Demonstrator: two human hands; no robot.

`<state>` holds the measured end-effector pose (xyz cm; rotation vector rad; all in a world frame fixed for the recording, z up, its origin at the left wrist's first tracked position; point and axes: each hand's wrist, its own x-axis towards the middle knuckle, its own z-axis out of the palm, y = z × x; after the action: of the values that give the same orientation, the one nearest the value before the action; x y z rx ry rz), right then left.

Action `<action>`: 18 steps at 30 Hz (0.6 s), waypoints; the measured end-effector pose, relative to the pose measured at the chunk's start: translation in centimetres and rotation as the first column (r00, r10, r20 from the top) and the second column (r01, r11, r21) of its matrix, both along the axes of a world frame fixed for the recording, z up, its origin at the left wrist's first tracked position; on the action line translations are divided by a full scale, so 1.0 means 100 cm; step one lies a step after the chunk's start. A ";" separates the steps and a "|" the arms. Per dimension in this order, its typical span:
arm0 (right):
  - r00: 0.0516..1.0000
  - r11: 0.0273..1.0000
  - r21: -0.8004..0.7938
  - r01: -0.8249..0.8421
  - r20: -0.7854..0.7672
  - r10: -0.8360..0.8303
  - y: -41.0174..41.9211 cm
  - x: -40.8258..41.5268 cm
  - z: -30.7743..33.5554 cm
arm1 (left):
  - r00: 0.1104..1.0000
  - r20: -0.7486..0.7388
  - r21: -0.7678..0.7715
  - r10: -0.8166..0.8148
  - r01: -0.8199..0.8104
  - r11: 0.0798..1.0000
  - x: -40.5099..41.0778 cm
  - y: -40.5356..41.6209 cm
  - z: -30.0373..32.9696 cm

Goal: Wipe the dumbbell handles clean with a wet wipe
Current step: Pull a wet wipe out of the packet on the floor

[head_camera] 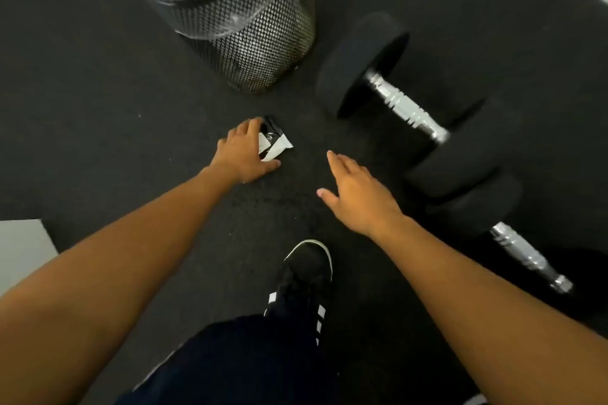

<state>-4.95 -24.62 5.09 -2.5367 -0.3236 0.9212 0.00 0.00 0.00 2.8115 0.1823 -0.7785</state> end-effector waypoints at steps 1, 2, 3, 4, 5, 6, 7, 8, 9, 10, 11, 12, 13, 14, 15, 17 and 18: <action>1.000 1.000 -0.004 -0.006 0.011 0.006 0.001 0.002 -0.008 | 0.999 0.031 0.011 -0.019 0.019 1.000 0.001 0.001 -0.006; 1.000 1.000 -0.002 -0.007 0.025 0.007 0.001 0.004 -0.016 | 0.996 0.085 0.026 -0.024 0.022 0.999 0.001 0.002 -0.011; 0.998 1.000 0.002 -0.015 0.056 0.015 0.001 0.006 -0.024 | 0.991 0.134 0.014 -0.016 0.014 1.000 0.001 0.005 -0.018; 0.997 0.999 0.013 -0.041 0.071 0.040 0.002 0.009 -0.030 | 0.984 0.177 -0.009 -0.001 0.003 1.000 -0.002 0.007 -0.022; 0.993 0.997 0.019 -0.068 0.094 0.066 0.005 0.010 -0.037 | 0.980 0.201 -0.036 0.003 0.004 0.999 -0.007 0.009 -0.025; 0.988 0.996 0.028 -0.088 0.127 0.084 0.008 0.009 -0.044 | 0.974 0.224 -0.068 -0.006 0.022 0.997 -0.013 0.009 -0.027; 0.985 0.996 0.038 -0.082 0.155 0.075 0.011 0.010 -0.050 | 0.970 0.243 -0.100 -0.021 0.047 0.994 -0.019 0.009 -0.028; 0.985 0.997 0.061 -0.040 0.173 0.029 0.013 0.011 -0.055 | 0.963 0.267 -0.133 -0.041 0.079 0.988 -0.026 0.007 -0.028; 0.982 0.994 0.107 0.034 0.179 -0.053 0.015 0.011 -0.060 | 0.957 0.283 -0.156 -0.068 0.116 0.981 -0.034 0.002 -0.025; 0.970 0.977 0.167 0.133 0.178 -0.163 0.018 0.010 -0.063 | 0.947 0.303 -0.177 -0.110 0.169 0.969 -0.041 -0.005 -0.023; 0.942 0.943 0.229 0.242 0.176 -0.284 0.020 0.008 -0.066 | 0.936 0.315 -0.189 -0.159 0.226 0.956 -0.048 -0.013 -0.021; 0.903 0.898 0.279 0.341 0.169 -0.396 0.022 0.003 -0.069 | 0.922 0.329 -0.203 -0.205 0.281 0.938 -0.055 -0.021 -0.020; 0.860 0.856 0.303 0.418 0.172 -0.480 0.023 -0.002 -0.071 | 0.911 0.334 -0.210 -0.244 0.324 0.922 -0.061 -0.028 -0.020; 0.825 0.827 0.313 0.467 0.182 -0.535 0.022 -0.007 -0.073 | 0.902 0.336 -0.215 -0.272 0.354 0.910 -0.067 -0.034 -0.020; 0.801 0.810 0.315 0.494 0.198 -0.565 0.020 -0.013 -0.074 | 0.899 0.337 -0.220 -0.279 0.364 0.905 -0.072 -0.040 -0.020; 0.787 0.810 0.307 0.500 0.230 -0.572 0.014 -0.025 -0.077 | 0.902 0.374 -0.249 -0.216 0.322 0.913 -0.081 -0.047 -0.020; 0.798 0.826 0.297 0.480 0.244 -0.551 0.011 -0.031 -0.079 | 0.902 0.397 -0.258 -0.167 0.285 0.923 -0.084 -0.051 -0.020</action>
<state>-8.07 -23.52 -2.82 -2.3630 0.1783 0.2417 -8.44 -5.08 -2.02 2.6334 -0.3144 -0.2700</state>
